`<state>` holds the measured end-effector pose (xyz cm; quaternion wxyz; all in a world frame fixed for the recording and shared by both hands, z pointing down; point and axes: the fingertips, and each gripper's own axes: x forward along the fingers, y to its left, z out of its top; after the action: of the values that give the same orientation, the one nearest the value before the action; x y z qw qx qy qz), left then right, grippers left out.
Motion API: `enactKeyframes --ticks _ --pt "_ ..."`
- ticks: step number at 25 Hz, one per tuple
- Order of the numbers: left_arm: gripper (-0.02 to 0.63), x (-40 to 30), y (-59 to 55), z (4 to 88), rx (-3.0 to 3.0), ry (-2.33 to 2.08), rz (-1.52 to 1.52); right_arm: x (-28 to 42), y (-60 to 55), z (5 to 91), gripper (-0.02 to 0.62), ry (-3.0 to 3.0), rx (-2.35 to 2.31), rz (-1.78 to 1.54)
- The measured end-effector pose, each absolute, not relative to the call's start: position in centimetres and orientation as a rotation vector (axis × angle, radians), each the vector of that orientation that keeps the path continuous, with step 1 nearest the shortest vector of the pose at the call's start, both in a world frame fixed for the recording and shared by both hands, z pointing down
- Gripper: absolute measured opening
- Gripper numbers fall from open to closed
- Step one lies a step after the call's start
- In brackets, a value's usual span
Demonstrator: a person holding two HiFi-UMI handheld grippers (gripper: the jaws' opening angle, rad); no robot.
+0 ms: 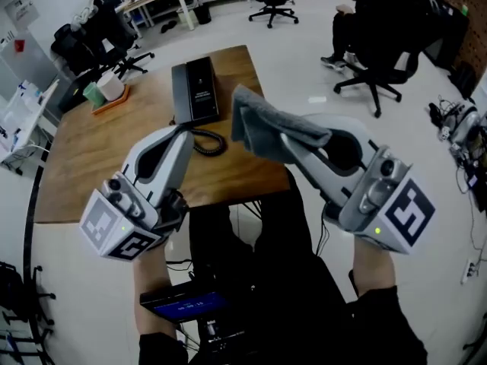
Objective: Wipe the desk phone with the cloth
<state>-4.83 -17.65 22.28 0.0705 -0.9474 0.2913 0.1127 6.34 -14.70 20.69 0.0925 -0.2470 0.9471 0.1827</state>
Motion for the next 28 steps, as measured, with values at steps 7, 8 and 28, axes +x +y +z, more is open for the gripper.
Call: enactKeyframes --ticks 7,8,28 --pt "-0.009 -3.0 -13.3 21.4 -2.845 0.877 0.283 6.2 -10.2 19.3 0.026 2.819 -0.691 0.505" --pt "-0.009 -3.0 -13.0 21.5 -2.849 0.876 0.283 6.3 -9.7 19.2 0.026 2.812 -0.691 0.515" --pt "-0.009 0.0 3.3 19.0 -2.782 0.878 0.307 6.9 8.1 15.9 0.025 2.718 -0.560 0.691"
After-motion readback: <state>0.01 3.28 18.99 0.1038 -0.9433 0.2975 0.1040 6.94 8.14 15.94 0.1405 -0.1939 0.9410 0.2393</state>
